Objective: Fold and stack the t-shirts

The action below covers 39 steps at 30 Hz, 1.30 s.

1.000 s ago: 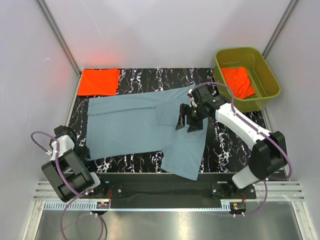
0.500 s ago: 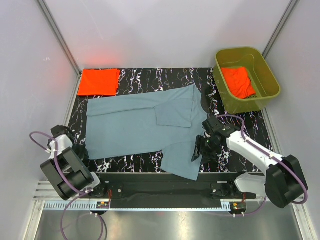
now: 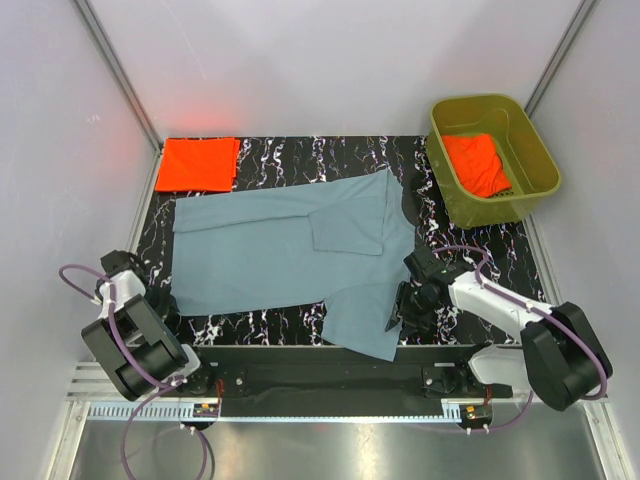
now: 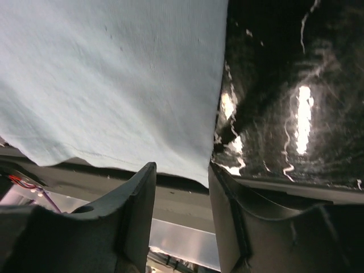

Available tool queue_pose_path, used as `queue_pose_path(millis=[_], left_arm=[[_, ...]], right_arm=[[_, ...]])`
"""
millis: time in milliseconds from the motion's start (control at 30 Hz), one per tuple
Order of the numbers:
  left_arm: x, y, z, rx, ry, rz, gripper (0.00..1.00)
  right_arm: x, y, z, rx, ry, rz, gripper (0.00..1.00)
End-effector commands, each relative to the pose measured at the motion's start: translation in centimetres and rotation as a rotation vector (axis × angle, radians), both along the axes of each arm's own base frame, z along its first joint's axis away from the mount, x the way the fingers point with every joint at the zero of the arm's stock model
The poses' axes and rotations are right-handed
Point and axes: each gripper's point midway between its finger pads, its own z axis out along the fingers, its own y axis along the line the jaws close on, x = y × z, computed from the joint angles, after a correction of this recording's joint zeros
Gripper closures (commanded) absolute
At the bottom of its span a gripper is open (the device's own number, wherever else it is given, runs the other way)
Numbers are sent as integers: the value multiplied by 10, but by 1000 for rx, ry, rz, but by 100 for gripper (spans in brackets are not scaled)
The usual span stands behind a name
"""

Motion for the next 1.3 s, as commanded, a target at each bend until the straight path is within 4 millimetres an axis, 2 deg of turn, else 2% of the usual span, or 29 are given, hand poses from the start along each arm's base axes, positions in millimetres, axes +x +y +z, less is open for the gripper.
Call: queue_pose_path(millis=[0,167,367,533,667,733,833,967,1067,1267], left_arm=[[3,0,-6,3,-28,2,100],[7,1,-1,11,-50,-5,100],[8,2,0,10,-49,-7,100],[7,2,0,10,-50,-5,100],[7,2,0,16,-48,-5,100],[6,2,0,15,-43,-8,100],[3,1,1,16,-37,-12,100],[-4,1,3,26,-16,-1,100],[-9,8,7,73,7,29,100],[-12,8,11,74,21,37,100]], right_arm=[[17,7,-6,10,-29,-50,52],[16,5,-6,-13,3,-106,53],[16,-2,-7,-73,40,-181,46],[12,-3,-10,-93,82,-206,49],[16,-1,-14,-97,88,-210,57],[21,-1,-11,-99,66,-215,70],[22,-5,0,-93,16,-233,99],[18,-20,21,-112,-48,-240,100],[18,-27,35,-129,-77,-240,100],[12,-33,42,-124,-91,-226,100]])
